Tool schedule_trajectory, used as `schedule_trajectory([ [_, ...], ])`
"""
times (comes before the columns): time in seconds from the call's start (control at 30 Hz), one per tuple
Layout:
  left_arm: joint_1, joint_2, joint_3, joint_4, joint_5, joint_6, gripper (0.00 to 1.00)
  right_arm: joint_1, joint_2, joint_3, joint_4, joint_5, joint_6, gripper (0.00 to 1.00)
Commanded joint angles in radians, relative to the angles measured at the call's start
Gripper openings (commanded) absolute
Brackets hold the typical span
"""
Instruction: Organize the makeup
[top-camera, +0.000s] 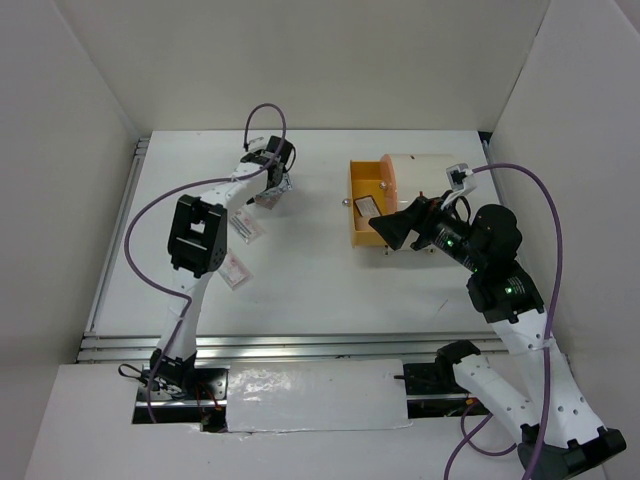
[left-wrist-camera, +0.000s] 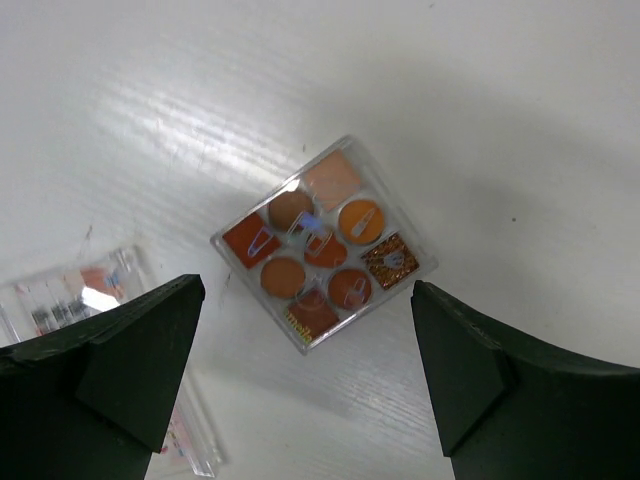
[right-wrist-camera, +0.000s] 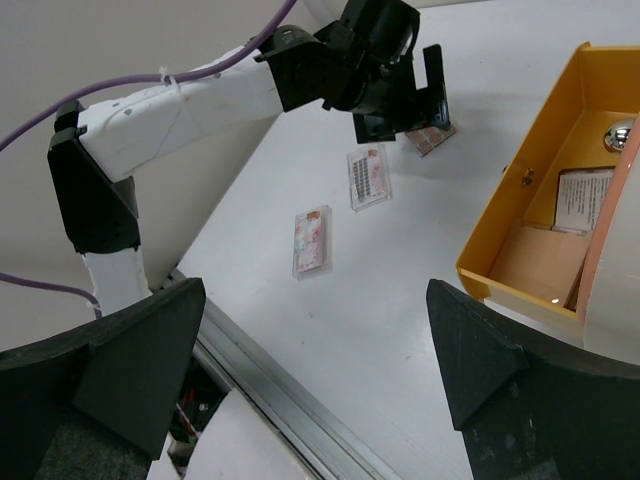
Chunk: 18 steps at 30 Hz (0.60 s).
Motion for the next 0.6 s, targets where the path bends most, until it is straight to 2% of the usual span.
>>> schedule_trajectory([
  [0.0,0.018,0.007,0.039,0.095,0.038,0.157,0.99,0.008,-0.012,0.005,0.037,-0.002,-0.009,1.0],
  [0.27,0.047,0.005,0.044,0.126,0.062,0.255,0.99,0.008,0.023,0.008,0.057,-0.019,0.0,1.0],
  [0.37,0.063,0.015,0.05,0.205,0.148,0.373,1.0,0.006,0.023,0.011,0.045,-0.016,-0.004,1.0],
  [0.47,0.075,0.028,0.076,0.2,0.243,0.438,0.99,0.006,0.02,0.009,0.04,-0.001,-0.008,1.0],
  [0.57,0.083,-0.007,0.018,0.235,0.326,0.478,0.99,0.008,0.029,0.011,0.051,-0.004,-0.004,1.0],
])
